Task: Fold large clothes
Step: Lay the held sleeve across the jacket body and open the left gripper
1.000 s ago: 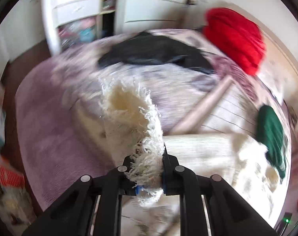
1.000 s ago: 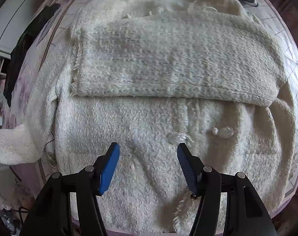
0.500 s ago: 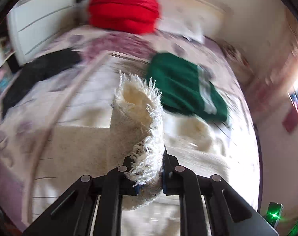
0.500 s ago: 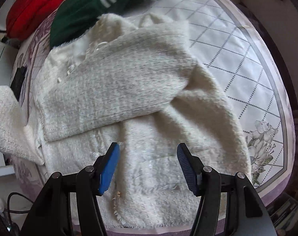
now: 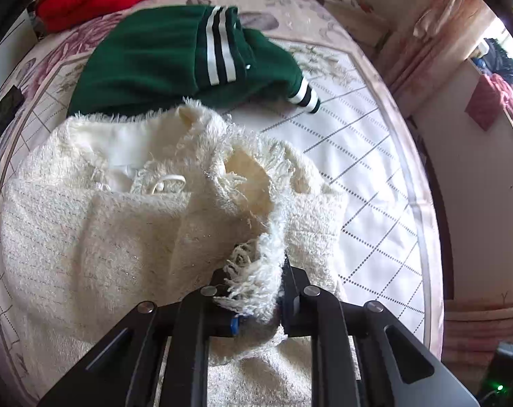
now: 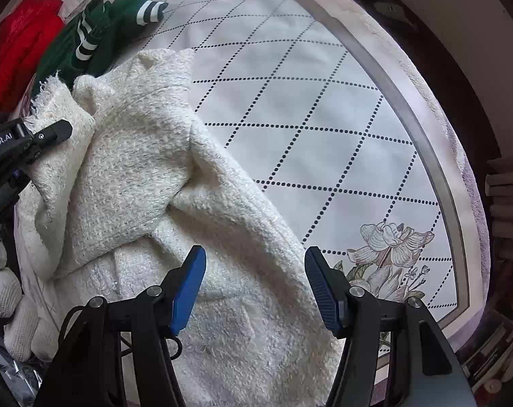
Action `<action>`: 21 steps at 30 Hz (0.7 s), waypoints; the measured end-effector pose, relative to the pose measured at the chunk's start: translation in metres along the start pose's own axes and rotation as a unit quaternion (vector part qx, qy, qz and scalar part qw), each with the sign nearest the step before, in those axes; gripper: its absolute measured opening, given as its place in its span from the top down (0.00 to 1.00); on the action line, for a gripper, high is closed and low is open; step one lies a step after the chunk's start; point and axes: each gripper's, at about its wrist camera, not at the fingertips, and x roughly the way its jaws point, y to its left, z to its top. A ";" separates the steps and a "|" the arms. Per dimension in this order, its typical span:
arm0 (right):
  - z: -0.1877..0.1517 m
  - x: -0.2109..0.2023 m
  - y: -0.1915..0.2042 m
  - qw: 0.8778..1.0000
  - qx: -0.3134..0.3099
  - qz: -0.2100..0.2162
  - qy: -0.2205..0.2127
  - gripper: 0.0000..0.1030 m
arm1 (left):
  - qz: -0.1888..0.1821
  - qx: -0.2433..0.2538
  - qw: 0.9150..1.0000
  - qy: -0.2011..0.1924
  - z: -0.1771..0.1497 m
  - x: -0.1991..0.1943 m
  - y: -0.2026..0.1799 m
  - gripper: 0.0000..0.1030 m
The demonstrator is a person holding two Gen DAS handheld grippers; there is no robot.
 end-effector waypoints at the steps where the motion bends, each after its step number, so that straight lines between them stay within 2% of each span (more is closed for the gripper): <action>1: 0.003 0.000 -0.003 1.000 0.002 0.011 0.005 0.39 | -0.002 -0.005 1.000 0.006 0.001 0.000 0.001 0.82; 3: 0.010 -0.004 -0.006 0.999 0.006 0.036 0.013 0.39 | -0.010 -0.012 1.000 0.010 0.005 -0.006 0.008 0.78; 5: 0.017 -0.011 -0.005 0.998 0.006 0.061 0.016 0.39 | -0.022 -0.018 1.000 0.001 0.006 -0.020 0.022 0.64; 6: 0.022 -0.014 -0.002 0.997 0.003 0.071 0.017 0.39 | -0.024 -0.019 1.000 -0.004 0.006 -0.026 0.029 0.48; 8: 0.030 -0.021 0.008 0.995 -0.004 0.096 0.021 0.39 | -0.012 -0.022 0.999 -0.025 0.007 -0.047 0.050 0.33; 10: 0.039 -0.023 0.023 0.993 -0.012 0.118 0.023 0.39 | 0.012 -0.025 0.999 -0.046 0.008 -0.065 0.076 0.33; 14: 0.059 -0.007 0.062 0.988 -0.028 0.150 0.035 0.32 | 0.058 -0.064 0.995 -0.048 0.001 -0.084 0.141 0.30; 18: 0.080 0.034 0.096 0.992 -0.034 0.113 0.044 0.32 | 0.114 -0.108 0.987 -0.021 -0.019 -0.076 0.209 0.30; 21: 0.086 0.065 0.118 0.990 -0.043 0.111 0.077 0.33 | 0.142 -0.133 0.981 0.005 -0.034 -0.063 0.249 0.31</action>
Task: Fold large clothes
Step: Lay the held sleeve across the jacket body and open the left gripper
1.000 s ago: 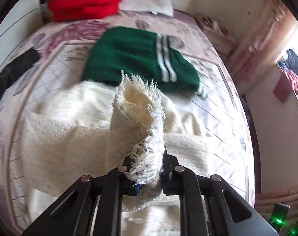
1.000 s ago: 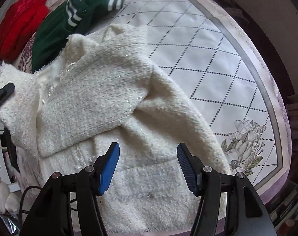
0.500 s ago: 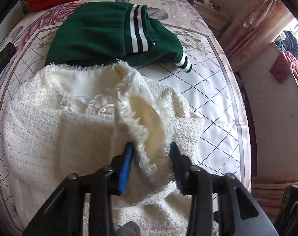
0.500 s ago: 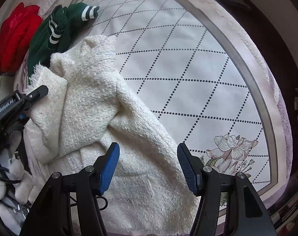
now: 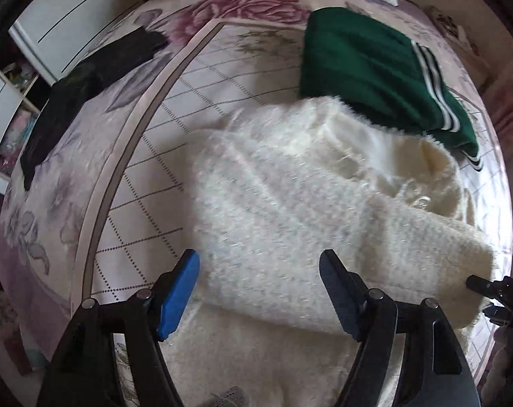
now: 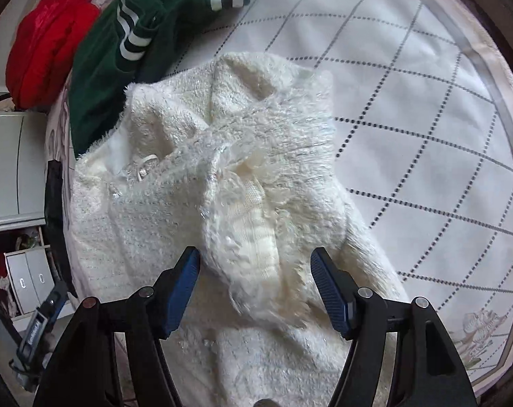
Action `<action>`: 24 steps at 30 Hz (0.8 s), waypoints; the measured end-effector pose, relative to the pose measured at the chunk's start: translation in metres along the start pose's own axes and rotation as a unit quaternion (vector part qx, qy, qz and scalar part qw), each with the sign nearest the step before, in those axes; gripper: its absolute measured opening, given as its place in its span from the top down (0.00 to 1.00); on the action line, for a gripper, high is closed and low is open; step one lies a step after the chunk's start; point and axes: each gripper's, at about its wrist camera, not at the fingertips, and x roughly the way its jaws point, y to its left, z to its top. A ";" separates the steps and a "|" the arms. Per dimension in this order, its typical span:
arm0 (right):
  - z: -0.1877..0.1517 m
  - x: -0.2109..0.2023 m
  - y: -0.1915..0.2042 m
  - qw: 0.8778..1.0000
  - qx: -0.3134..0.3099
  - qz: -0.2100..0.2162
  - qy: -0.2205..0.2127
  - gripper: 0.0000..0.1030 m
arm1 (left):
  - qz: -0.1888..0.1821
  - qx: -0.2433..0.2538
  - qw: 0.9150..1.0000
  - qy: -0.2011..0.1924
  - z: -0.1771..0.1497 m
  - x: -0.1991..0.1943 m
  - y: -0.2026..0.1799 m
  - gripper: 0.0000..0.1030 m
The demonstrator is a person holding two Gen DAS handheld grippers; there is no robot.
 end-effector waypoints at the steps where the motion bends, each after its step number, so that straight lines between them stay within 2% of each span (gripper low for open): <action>1: 0.001 0.005 0.008 1.000 -0.011 -0.001 -0.001 0.43 | 0.007 -0.008 1.000 0.005 -0.002 0.006 0.011 0.30; 2: -0.001 0.006 0.015 0.999 -0.028 -0.012 -0.011 0.62 | 0.008 -0.011 1.000 0.009 -0.003 0.012 0.016 0.30; 3: -0.003 0.004 0.023 0.998 -0.049 -0.020 -0.023 0.73 | 0.008 -0.015 1.000 0.010 -0.003 0.014 0.020 0.30; 4: -0.006 -0.001 0.030 0.997 -0.061 -0.029 -0.035 0.81 | 0.010 -0.018 1.000 0.009 -0.004 0.016 0.023 0.30; 8: -0.013 -0.032 0.042 0.990 -0.080 -0.061 -0.098 0.92 | 0.006 -0.018 1.000 0.003 0.001 0.019 0.022 0.30; 10: -0.008 -0.040 0.040 0.986 -0.075 -0.089 -0.120 0.92 | 0.005 -0.014 1.000 0.003 0.004 0.024 0.019 0.30; 13: 0.007 -0.020 0.030 0.986 -0.063 -0.121 -0.095 0.92 | 0.013 -0.006 1.000 0.019 0.008 0.047 0.013 0.30; 16: 0.014 0.005 0.021 0.993 -0.041 -0.110 -0.025 0.91 | 0.030 0.004 0.997 0.066 0.005 0.081 0.009 0.30; 18: 0.003 -0.004 0.021 0.996 -0.036 -0.085 -0.017 0.87 | 0.021 -0.002 0.997 0.069 0.001 0.079 0.011 0.30; 19: -0.007 -0.013 0.021 0.996 -0.041 -0.077 -0.014 0.82 | 0.014 -0.004 0.998 0.064 -0.003 0.071 0.011 0.30; 20: -0.019 -0.022 0.017 0.996 -0.043 -0.079 -0.010 0.67 | 0.009 -0.006 0.998 0.062 -0.008 0.063 0.011 0.30; 22: -0.046 -0.040 0.001 0.995 -0.037 -0.091 -0.010 0.47 | -0.005 -0.013 0.998 0.061 -0.021 0.043 0.012 0.30; 24: -0.077 -0.051 -0.026 0.992 -0.016 -0.125 -0.004 0.44 | -0.017 -0.014 0.998 0.061 -0.041 0.023 0.009 0.30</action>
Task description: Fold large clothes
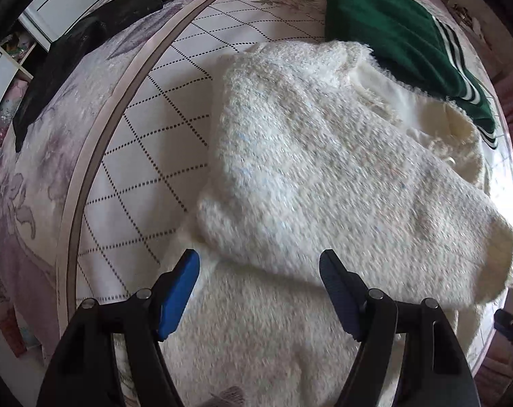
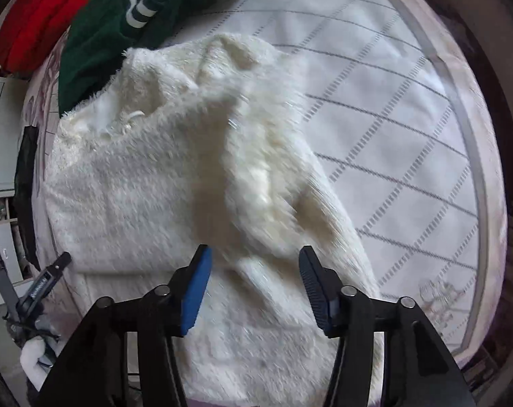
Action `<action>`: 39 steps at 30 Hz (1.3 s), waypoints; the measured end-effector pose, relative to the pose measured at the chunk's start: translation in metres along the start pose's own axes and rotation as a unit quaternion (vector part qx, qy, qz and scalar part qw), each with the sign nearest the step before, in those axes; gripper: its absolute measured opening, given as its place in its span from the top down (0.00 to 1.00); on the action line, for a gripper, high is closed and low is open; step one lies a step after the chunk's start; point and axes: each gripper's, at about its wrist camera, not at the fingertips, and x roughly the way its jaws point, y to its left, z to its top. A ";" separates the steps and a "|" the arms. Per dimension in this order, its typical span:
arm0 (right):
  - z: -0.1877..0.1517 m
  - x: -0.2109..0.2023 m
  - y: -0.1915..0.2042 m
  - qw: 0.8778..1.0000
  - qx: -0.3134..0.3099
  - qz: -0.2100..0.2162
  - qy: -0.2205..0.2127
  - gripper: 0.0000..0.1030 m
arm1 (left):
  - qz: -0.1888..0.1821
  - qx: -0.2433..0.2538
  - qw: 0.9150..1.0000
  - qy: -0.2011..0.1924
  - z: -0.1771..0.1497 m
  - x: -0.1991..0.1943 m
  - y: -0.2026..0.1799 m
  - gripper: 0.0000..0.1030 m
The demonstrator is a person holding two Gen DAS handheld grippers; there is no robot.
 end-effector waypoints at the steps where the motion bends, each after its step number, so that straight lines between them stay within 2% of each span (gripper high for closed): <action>1: -0.018 0.002 -0.017 1.000 0.013 -0.022 0.010 0.44 | -0.007 0.000 1.000 0.002 -0.011 -0.007 -0.003 0.30; 3: -0.053 0.019 -0.049 0.996 0.039 -0.068 0.049 0.44 | -0.025 -0.001 1.000 0.013 -0.035 -0.016 -0.013 0.30; 5: -0.083 0.045 -0.078 0.990 0.073 -0.073 0.094 0.43 | -0.036 0.006 0.999 0.031 -0.060 -0.016 -0.026 0.30; 7: -0.106 0.068 -0.096 0.987 0.087 -0.068 0.120 0.46 | -0.032 0.027 0.998 0.051 -0.087 -0.010 -0.046 0.30; 8: -0.112 0.071 -0.101 0.988 0.085 -0.067 0.108 0.77 | -0.027 0.037 0.997 0.060 -0.098 -0.006 -0.054 0.30; 9: -0.116 0.069 -0.105 0.990 0.088 -0.056 0.092 0.86 | -0.026 0.044 0.996 0.068 -0.109 -0.003 -0.061 0.30; 12: -0.120 0.059 -0.124 0.989 0.108 -0.087 0.045 0.89 | -0.008 0.066 0.995 0.074 -0.137 0.006 -0.083 0.30; 13: -0.119 0.061 -0.133 0.988 0.119 -0.084 0.053 0.88 | 0.001 0.076 0.994 0.076 -0.145 0.009 -0.090 0.30; 15: -0.112 0.066 -0.135 0.988 0.106 -0.066 0.092 0.87 | 0.009 0.085 0.993 0.085 -0.155 0.015 -0.103 0.30; 17: -0.101 0.051 -0.127 0.991 0.075 -0.048 0.102 0.76 | 0.012 0.083 0.992 0.090 -0.159 0.014 -0.113 0.30; 18: -0.095 0.038 -0.123 0.993 0.066 -0.031 0.092 0.74 | 0.013 0.081 0.993 0.088 -0.159 0.012 -0.116 0.30; 20: -0.078 0.010 -0.116 0.997 0.056 0.003 0.051 0.53 | 0.022 0.077 0.994 0.078 -0.158 0.007 -0.128 0.30; 22: -0.051 -0.006 -0.106 0.999 0.031 0.022 0.013 0.46 | 0.030 0.070 0.995 0.067 -0.149 0.005 -0.137 0.30; 25: 0.003 0.002 -0.087 1.000 -0.012 0.016 -0.024 0.46 | 0.047 0.062 0.996 0.044 -0.126 0.012 -0.156 0.30; 29: 0.070 0.043 -0.057 0.998 -0.049 0.034 0.010 0.46 | 0.084 0.075 0.993 0.020 -0.096 0.036 -0.183 0.30; 30: 0.078 0.054 -0.048 0.997 -0.066 0.040 0.028 0.47 | 0.091 0.076 0.993 0.019 -0.090 0.041 -0.185 0.30; 31: 0.084 0.061 -0.043 0.996 -0.073 0.047 0.033 0.71 | 0.097 0.078 0.992 0.019 -0.084 0.049 -0.189 0.30; 32: 0.087 0.064 -0.040 0.996 -0.066 0.059 0.028 0.90 | 0.103 0.079 0.991 0.023 -0.078 0.058 -0.192 0.30; 34: 0.089 0.055 -0.062 0.997 0.021 0.073 -0.020 0.92 | 0.104 0.071 0.992 0.032 -0.073 0.067 -0.191 0.29; 36: 0.088 0.054 -0.092 0.990 0.101 0.087 -0.048 0.92 | 0.090 0.058 0.994 0.040 -0.069 0.073 -0.192 0.26; 37: 0.087 0.064 -0.100 0.988 0.116 0.102 -0.023 0.92 | 0.087 0.054 0.994 0.042 -0.069 0.073 -0.192 0.26; 39: 0.086 0.072 -0.103 0.986 0.107 0.123 0.017 0.93 | 0.088 0.051 0.994 0.045 -0.070 0.071 -0.196 0.26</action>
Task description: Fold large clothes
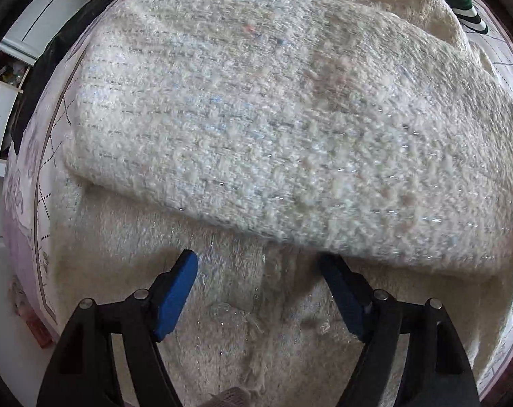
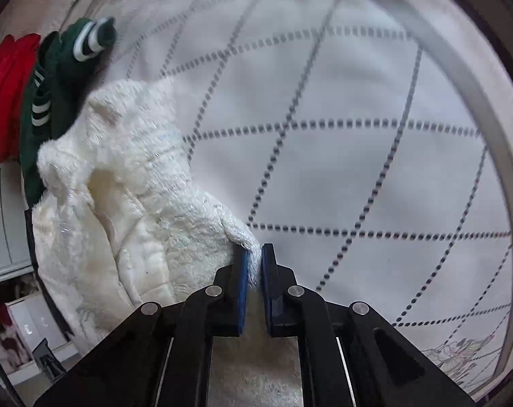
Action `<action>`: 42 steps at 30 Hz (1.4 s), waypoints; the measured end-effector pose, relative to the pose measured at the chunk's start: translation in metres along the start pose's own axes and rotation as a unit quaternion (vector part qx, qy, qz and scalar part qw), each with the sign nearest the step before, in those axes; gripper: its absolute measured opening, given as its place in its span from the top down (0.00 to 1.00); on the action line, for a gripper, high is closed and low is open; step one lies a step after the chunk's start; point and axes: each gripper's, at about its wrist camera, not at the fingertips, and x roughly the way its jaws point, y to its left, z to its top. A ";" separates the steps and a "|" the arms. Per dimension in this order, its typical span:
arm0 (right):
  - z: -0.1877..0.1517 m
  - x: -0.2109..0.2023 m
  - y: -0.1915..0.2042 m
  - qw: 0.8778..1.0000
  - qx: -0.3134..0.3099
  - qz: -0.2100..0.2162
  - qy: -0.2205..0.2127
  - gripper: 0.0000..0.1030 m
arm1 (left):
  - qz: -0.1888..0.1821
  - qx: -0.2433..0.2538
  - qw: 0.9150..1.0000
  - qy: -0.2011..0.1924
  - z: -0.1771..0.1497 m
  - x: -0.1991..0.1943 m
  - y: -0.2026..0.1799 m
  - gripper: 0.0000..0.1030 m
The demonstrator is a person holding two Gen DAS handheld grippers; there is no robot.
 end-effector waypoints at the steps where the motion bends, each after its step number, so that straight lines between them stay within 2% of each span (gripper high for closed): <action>1: 0.002 -0.007 0.002 1.000 -0.014 -0.004 0.011 0.88 | -0.001 -0.002 1.000 -0.001 0.001 -0.004 0.000 0.26; 2: 0.005 -0.021 -0.002 0.999 -0.026 -0.018 0.022 0.70 | -0.001 -0.007 1.000 -0.007 0.002 -0.014 -0.004 0.26; 4: 0.012 -0.052 -0.006 1.000 -0.023 -0.020 0.006 0.55 | -0.009 -0.021 1.000 -0.018 0.002 -0.034 -0.007 0.26; 5: 0.020 -0.066 -0.006 1.000 -0.020 -0.006 -0.003 0.49 | -0.014 -0.033 0.999 -0.029 0.002 -0.046 -0.006 0.26; 8: 0.048 -0.088 -0.003 1.000 -0.016 0.021 -0.014 0.42 | -0.016 -0.061 0.996 -0.067 0.007 -0.079 -0.006 0.26; 11: 0.074 -0.068 0.008 0.999 -0.007 0.042 -0.012 0.42 | -0.001 -0.066 0.993 -0.103 0.031 -0.093 -0.013 0.24; 12: 0.087 -0.056 0.012 0.998 0.003 0.057 0.001 0.42 | 0.009 -0.058 0.993 -0.103 0.042 -0.090 -0.024 0.23; 15: 0.112 -0.003 0.024 0.993 0.029 0.096 0.058 0.42 | 0.011 -0.039 0.994 -0.105 0.065 -0.071 -0.011 0.23; 17: 0.111 0.023 0.033 0.990 0.033 0.101 0.096 0.41 | 0.017 -0.018 0.994 -0.106 0.079 -0.063 -0.010 0.23; 18: 0.111 0.028 0.041 0.990 0.021 0.097 0.098 0.40 | 0.022 -0.008 0.994 -0.103 0.083 -0.058 -0.013 0.23; 19: 0.111 0.027 0.050 0.992 -0.001 0.085 0.088 0.51 | 0.025 -0.002 0.995 -0.101 0.084 -0.054 -0.012 0.23; 20: 0.108 0.021 0.057 0.995 -0.021 0.071 0.073 0.89 | 0.026 0.003 0.994 -0.102 0.085 -0.051 -0.013 0.23; 23: 0.101 -0.009 0.077 0.996 -0.076 0.004 -0.036 0.91 | 0.023 0.001 0.996 -0.084 0.083 -0.042 -0.006 0.23; 24: 0.102 -0.013 0.079 0.994 -0.089 -0.016 -0.063 0.91 | 0.020 -0.004 0.997 -0.076 0.081 -0.038 -0.003 0.23; 26: 0.111 0.005 0.076 0.995 -0.092 -0.019 -0.019 0.91 | 0.014 -0.016 0.998 -0.063 0.079 -0.032 0.002 0.22; 28: 0.114 0.001 0.074 0.995 -0.095 -0.011 -0.002 0.88 | 0.010 -0.020 0.998 -0.062 0.075 -0.034 0.007 0.23; 30: 0.111 -0.019 0.071 0.994 -0.109 -0.025 -0.002 0.74 | 0.002 -0.028 0.998 -0.064 0.072 -0.040 0.015 0.23; 32: 0.095 -0.059 0.055 0.992 -0.117 -0.024 -0.029 0.59 | -0.003 -0.036 0.997 -0.073 0.066 -0.049 0.029 0.23; 34: 0.066 -0.086 0.037 0.991 -0.123 -0.029 -0.038 0.54 | -0.004 -0.045 0.996 -0.080 0.056 -0.060 0.045 0.23; 36: 0.039 -0.082 0.020 0.993 -0.115 -0.037 -0.014 0.54 | -0.001 -0.055 0.996 -0.076 0.042 -0.064 0.059 0.23; 39: 0.007 -0.043 -0.012 0.993 -0.093 -0.054 0.055 0.54 | 0.004 -0.062 0.996 -0.061 0.023 -0.059 0.074 0.23; 40: 0.000 -0.025 -0.021 0.991 -0.090 -0.075 0.071 0.54 | 0.007 -0.060 0.997 -0.054 0.016 -0.056 0.075 0.23; 41: -0.002 -0.012 -0.028 0.988 -0.095 -0.104 0.063 0.61 | 0.011 -0.059 0.997 -0.048 0.012 -0.050 0.080 0.23; 42: -0.004 -0.010 -0.034 0.990 -0.080 -0.110 0.044 0.66 | 0.015 -0.060 0.997 -0.045 0.007 -0.046 0.087 0.23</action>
